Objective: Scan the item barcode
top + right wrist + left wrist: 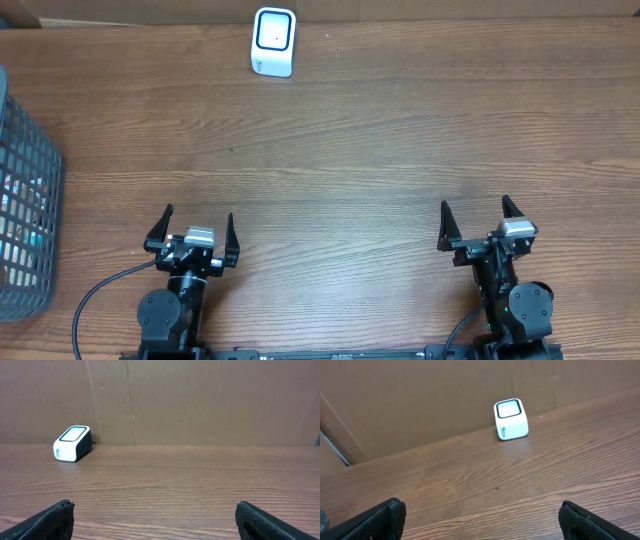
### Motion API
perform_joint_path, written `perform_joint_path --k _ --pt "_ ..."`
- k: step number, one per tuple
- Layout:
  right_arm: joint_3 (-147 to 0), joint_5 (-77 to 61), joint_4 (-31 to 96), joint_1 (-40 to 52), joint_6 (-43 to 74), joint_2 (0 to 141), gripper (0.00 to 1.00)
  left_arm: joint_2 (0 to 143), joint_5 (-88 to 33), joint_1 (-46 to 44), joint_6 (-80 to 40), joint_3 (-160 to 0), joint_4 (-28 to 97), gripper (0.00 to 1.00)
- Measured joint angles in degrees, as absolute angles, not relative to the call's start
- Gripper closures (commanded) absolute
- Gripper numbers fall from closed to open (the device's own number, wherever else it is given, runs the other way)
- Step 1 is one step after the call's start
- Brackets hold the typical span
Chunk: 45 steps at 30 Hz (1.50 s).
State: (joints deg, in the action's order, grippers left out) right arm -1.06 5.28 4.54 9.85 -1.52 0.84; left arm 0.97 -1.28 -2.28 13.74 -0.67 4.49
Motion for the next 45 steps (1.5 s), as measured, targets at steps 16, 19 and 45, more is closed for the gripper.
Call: perform_joint_path --k 16,19,45 --pt "-1.1 5.3 4.6 9.8 -1.5 0.8 0.0 1.0 -1.3 -2.3 13.7 -0.7 4.5 0.0" --pt "-1.1 5.3 4.5 9.8 -1.5 0.8 0.0 1.0 -1.3 -2.3 13.7 -0.7 4.5 0.0" --pt "-1.1 5.3 4.6 9.8 -1.5 0.8 0.0 1.0 -1.3 -2.3 13.7 -0.7 4.5 0.0"
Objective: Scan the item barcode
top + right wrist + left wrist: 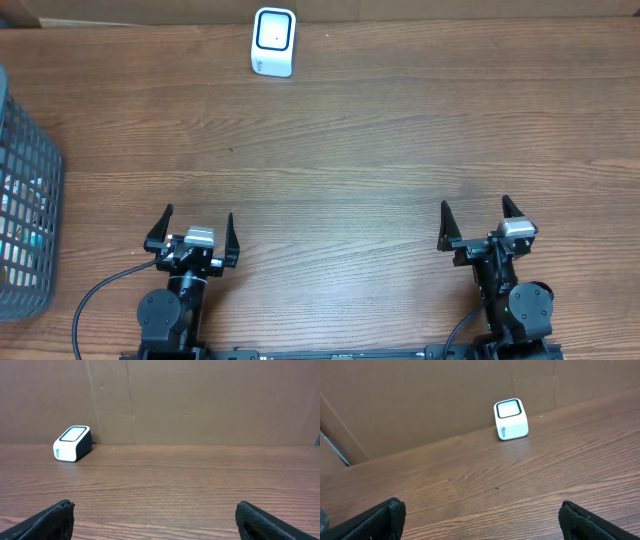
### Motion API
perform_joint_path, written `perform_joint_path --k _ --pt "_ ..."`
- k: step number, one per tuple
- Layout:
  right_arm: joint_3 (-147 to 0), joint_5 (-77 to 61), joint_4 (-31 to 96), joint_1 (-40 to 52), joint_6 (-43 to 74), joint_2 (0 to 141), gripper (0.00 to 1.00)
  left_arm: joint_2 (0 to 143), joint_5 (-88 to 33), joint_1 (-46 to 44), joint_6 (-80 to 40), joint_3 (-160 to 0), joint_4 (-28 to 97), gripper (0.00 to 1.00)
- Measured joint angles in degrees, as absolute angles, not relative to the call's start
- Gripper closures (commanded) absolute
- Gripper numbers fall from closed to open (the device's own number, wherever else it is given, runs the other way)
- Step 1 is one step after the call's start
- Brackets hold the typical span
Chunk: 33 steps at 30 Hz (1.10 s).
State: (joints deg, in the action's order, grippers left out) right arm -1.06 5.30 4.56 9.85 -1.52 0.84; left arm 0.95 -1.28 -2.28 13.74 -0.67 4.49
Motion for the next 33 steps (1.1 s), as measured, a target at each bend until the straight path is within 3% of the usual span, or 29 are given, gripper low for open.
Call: perform_joint_path --k 10,24,33 --pt "-1.1 5.3 4.6 9.8 -1.5 0.8 0.0 1.0 -1.3 -2.3 13.5 -0.7 4.5 0.0" --pt "-1.1 5.3 4.5 9.8 -1.5 0.8 0.0 2.1 -1.3 -2.3 1.8 -3.8 7.8 0.0" --pt "-1.1 5.3 4.6 9.8 -1.5 0.8 0.0 23.7 -4.6 -2.3 -0.8 -26.0 17.1 0.0"
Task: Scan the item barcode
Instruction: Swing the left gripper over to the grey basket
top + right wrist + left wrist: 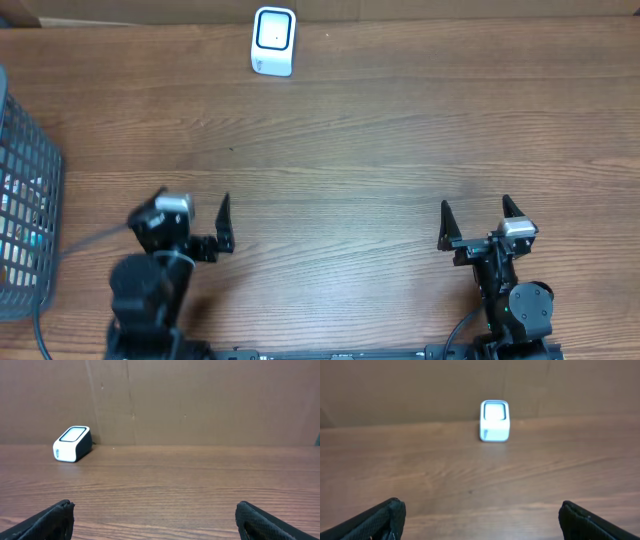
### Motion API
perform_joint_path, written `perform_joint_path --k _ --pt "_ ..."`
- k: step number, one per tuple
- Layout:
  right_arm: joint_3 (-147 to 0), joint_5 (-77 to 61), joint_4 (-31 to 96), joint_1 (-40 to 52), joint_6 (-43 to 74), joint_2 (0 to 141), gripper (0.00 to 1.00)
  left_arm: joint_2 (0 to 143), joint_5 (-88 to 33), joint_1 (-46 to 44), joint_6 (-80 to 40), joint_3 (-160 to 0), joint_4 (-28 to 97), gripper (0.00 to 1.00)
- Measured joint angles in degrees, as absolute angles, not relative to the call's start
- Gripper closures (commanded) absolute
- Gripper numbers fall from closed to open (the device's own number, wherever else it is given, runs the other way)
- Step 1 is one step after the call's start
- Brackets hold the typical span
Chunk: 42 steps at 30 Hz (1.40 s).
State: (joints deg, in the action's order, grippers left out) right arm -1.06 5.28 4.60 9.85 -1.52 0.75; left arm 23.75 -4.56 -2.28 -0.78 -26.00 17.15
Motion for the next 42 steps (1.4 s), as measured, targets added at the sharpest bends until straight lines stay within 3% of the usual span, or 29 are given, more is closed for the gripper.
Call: perform_joint_path --k 12,15,24,33,40,42 --pt "-1.1 4.9 4.5 9.8 -1.5 0.6 0.0 70.8 -16.2 -2.3 -2.9 -88.7 64.4 0.0" --pt "-1.1 4.9 4.6 9.8 -1.5 0.6 0.0 78.0 -18.9 -2.3 -2.9 -97.4 67.6 0.0" --pt "-1.1 4.9 4.6 9.8 -1.5 0.6 0.0 83.1 -21.6 0.7 -4.8 -100.6 63.5 0.0" --pt "-1.1 4.9 4.6 9.8 -1.5 0.6 0.0 82.9 -21.7 33.9 -13.1 -117.3 65.3 0.0" --pt "-1.1 4.9 4.6 9.8 -1.5 0.6 0.0 83.9 -15.6 54.5 -22.5 -116.3 68.9 0.0" --pt "-1.1 4.9 4.5 9.8 -1.5 0.6 0.0 85.1 -14.2 56.4 -23.6 -113.9 68.7 0.0"
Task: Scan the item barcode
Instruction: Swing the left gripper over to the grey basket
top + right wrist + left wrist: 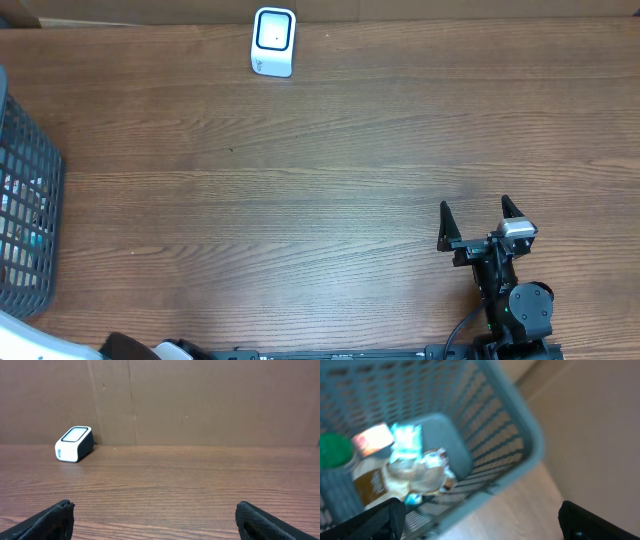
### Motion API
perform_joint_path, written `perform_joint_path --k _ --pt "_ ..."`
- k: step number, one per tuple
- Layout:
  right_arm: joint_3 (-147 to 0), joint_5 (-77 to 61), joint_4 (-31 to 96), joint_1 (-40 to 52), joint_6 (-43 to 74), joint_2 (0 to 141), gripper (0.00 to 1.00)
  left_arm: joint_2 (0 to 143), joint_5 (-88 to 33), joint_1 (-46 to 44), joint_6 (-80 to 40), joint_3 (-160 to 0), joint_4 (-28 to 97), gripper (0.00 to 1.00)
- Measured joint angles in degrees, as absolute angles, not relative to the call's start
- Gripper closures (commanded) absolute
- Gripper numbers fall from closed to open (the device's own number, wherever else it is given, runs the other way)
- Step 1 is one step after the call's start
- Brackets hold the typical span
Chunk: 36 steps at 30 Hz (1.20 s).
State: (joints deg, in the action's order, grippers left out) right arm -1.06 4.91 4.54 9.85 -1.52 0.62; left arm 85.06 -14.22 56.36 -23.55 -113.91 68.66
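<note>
The white barcode scanner [273, 41] stands at the table's far edge, and the right wrist view has the scanner [73, 443] at far left. Inside the grey mesh basket [30, 190] lie several items, blurred in the left wrist view: a green-capped container [334, 450], a brown packet [370, 485], a teal-and-white packet [406, 439] and a crumpled wrapper [422, 471]. My left gripper [480, 527] is open, close above the basket's rim [520, 435]. My right gripper [480, 222] rests open at the near right, holding nothing.
The wooden table [350, 170] stretches between basket and right arm. A brown cardboard wall [200, 400] backs the far edge. Only a white and dark part of the left arm [40, 343] shows at the overhead view's bottom left corner.
My left arm has swung from the near-left table, where it faced the scanner, over to the basket; its camera now looks into the basket. The right arm has not moved.
Both grippers first rested open at the near edge, facing the scanner. At the last earlier moment the left arm was raised and turned toward the scanner. Now it is at the basket on the left, open, while the right gripper stays parked.
</note>
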Motion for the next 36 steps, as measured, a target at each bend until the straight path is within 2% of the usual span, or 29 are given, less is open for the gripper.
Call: perform_joint_path --k 9,12,18,24,36 --pt "-1.1 4.9 4.5 9.8 -1.5 0.6 0.0 97.8 -7.8 57.4 -24.4 -103.4 61.1 0.0" --pt "-1.1 4.9 4.6 9.8 -1.5 0.6 0.0 100.7 -8.1 57.4 -21.3 -103.4 59.1 0.04" --pt "-1.1 4.9 4.5 9.8 -1.5 0.6 0.0 107.7 -8.2 57.0 -11.7 -103.4 58.7 0.03" --pt "-1.1 4.9 4.6 9.8 -1.5 0.6 0.0 116.5 -9.3 56.1 -1.5 -103.4 58.5 0.05" --pt "-1.1 4.9 4.6 9.8 -1.5 0.6 0.0 122.2 -9.7 55.5 3.4 -103.4 61.1 0.15"
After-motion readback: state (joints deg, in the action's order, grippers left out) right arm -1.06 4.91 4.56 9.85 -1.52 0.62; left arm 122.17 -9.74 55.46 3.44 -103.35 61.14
